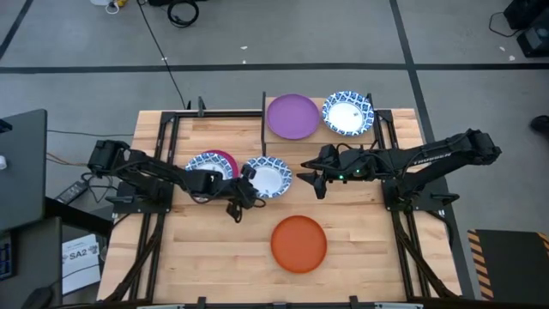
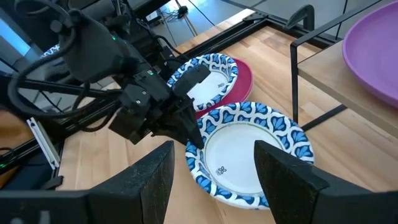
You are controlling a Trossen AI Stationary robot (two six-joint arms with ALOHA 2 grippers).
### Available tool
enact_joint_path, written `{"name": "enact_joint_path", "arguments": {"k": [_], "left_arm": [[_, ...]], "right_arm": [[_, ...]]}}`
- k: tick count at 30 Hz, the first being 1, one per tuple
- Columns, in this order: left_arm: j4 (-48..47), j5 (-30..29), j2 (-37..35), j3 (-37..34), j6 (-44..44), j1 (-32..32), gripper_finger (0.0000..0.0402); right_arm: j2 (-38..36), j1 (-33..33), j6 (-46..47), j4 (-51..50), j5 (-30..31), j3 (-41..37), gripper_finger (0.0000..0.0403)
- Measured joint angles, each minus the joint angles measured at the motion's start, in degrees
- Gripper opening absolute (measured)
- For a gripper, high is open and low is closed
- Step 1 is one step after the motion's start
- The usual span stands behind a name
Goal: Place and stack plates onto a shelf
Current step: Stack the white patterned bowl on top of the white patterned bowl on the shelf
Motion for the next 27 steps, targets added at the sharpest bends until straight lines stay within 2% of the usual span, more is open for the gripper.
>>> {"name": "enact_joint_path", "arguments": {"k": [4,11,18,27], "left_arm": [[-0.57,0.00,0.00,1.53,0.00,0.01,0.0034],[-1.36,0.00,0.00,4.05,0.00,0.01,0.0034],[-1.35,-0.09,0.00,6.06,0.02,-1.88,0.0034],[-1.28,-5.29,0.00,7.85,0.63,-6.24,0.0034]], "right_arm": [[-0.02,-0.28,3.73,-0.11,0.64,0.00,0.0226],[-0.17,-4.29,17.62,-3.48,2.61,0.00,0.0219],[-0.20,-9.32,31.19,-15.77,-4.16,0.00,0.0209],[-0.19,-10.58,35.02,-17.21,-12.44,-0.01,0.0208]]}}
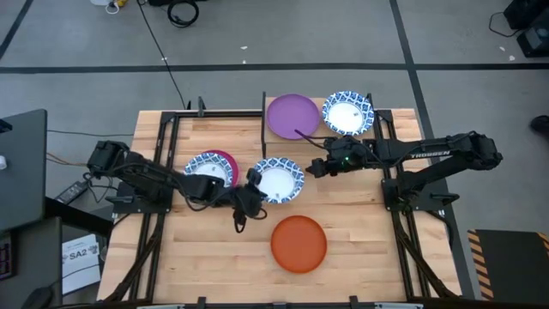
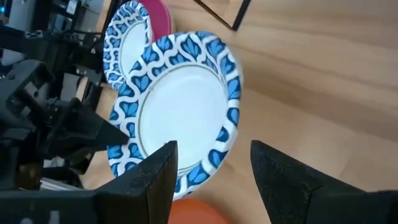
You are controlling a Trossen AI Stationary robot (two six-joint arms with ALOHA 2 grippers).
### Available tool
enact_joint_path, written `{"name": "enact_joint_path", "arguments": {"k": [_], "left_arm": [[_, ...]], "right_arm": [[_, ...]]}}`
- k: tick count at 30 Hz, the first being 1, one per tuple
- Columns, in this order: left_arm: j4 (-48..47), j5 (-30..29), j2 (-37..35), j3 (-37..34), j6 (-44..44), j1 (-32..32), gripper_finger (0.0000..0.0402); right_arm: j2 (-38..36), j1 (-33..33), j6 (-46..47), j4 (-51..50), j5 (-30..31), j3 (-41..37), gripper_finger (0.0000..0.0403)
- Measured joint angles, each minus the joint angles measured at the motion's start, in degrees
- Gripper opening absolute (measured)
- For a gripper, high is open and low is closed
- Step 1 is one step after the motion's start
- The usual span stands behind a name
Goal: Place and stack plates onto a shelf
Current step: Stack the white patterned bowl on top of the white patterned bowl on the shelf
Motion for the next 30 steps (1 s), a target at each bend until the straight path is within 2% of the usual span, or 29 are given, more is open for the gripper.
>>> {"name": "enact_joint_path", "arguments": {"k": [12,21,30], "left_arm": [[1.20,-11.11,0.00,0.05,4.52,-4.02,0.0034],[4.59,-12.61,0.00,0.05,4.55,-4.02,0.0034],[7.48,-14.32,0.00,0.05,8.51,-4.05,0.0034]], "right_arm": [[0.03,0.00,2.49,0.10,-0.07,0.01,0.0208],[0.05,0.27,2.53,5.85,-0.09,0.01,0.0208],[0.08,0.33,2.54,5.85,-0.09,0.01,0.0208]]}}
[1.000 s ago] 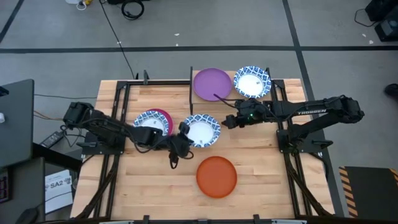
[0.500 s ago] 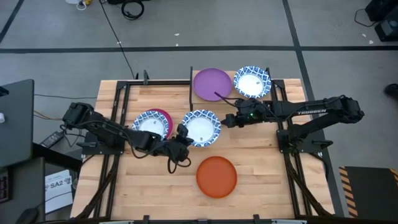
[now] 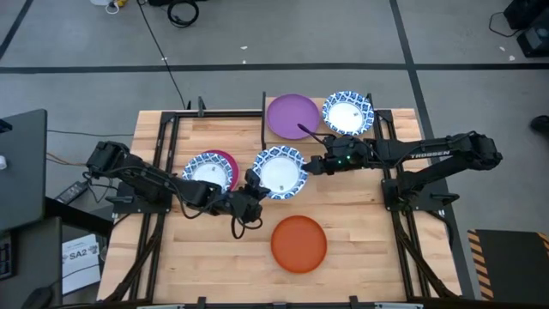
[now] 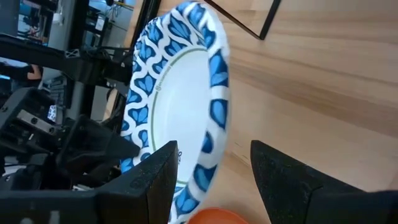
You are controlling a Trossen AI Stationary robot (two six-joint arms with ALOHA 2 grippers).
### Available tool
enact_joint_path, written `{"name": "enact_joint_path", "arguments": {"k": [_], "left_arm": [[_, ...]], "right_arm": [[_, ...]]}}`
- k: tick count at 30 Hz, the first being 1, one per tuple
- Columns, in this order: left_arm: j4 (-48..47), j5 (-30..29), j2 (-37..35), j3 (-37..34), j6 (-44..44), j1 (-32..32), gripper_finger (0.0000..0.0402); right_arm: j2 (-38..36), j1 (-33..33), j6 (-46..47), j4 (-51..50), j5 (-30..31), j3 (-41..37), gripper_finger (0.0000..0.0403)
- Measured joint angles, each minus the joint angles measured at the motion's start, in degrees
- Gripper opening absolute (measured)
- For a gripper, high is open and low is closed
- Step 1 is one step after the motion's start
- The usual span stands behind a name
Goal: Place and stack plates onto a shelf
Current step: Stack the white patterned bowl on top of the white patterned bowl on the shelf
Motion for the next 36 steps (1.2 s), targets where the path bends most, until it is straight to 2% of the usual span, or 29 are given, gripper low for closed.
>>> {"name": "enact_joint_path", "arguments": {"k": [10,24,36], "left_arm": [[2.34,-0.06,0.00,0.00,0.52,0.17,0.0034],[2.48,-0.04,0.00,0.00,0.50,0.17,0.0034],[2.43,-0.06,0.00,0.00,0.43,0.17,0.0034]], "right_arm": [[0.00,0.00,0.00,0.02,0.00,0.00,0.0196],[0.00,0.00,-0.02,0.28,0.00,0.00,0.0121],[0.00,0.00,-0.46,0.28,0.00,0.00,0.0086]]}}
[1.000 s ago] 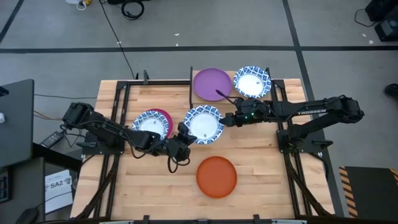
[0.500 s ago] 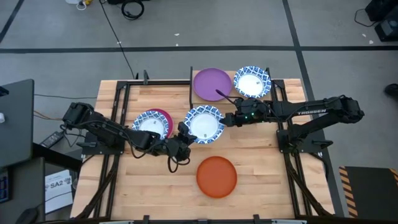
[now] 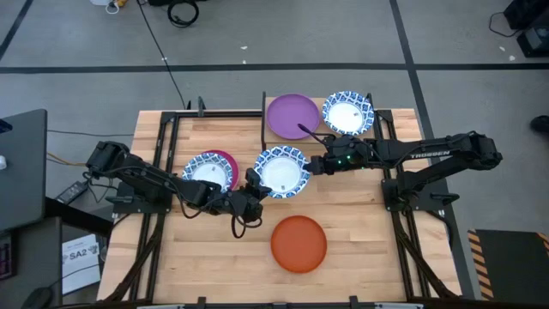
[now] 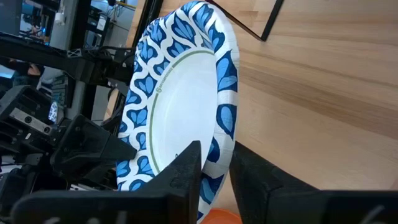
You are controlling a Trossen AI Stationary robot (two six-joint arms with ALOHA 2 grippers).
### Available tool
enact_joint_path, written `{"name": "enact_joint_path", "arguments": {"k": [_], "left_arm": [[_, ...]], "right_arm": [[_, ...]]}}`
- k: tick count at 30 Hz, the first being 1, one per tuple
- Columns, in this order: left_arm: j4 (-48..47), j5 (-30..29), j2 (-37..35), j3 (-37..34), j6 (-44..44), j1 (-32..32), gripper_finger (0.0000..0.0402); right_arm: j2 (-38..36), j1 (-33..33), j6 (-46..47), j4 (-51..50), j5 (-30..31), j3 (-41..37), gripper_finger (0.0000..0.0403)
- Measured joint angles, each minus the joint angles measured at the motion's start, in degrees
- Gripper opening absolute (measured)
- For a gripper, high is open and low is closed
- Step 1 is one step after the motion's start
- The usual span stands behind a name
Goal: Place and stack plates onto a shelf
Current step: Stack the white patterned bowl on top of the white patterned bowl on the shelf
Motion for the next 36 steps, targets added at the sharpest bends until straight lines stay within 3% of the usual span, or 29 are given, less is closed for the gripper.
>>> {"name": "enact_joint_path", "arguments": {"k": [26,36], "left_arm": [[-0.07,0.00,0.00,-0.02,0.00,0.02,0.0034],[0.20,0.00,0.00,-0.02,-0.20,0.00,0.0055]], "right_arm": [[0.00,0.00,-2.10,0.00,0.36,0.00,0.0009],[0.00,0.00,-2.72,0.00,1.57,0.00,0.0006]]}}
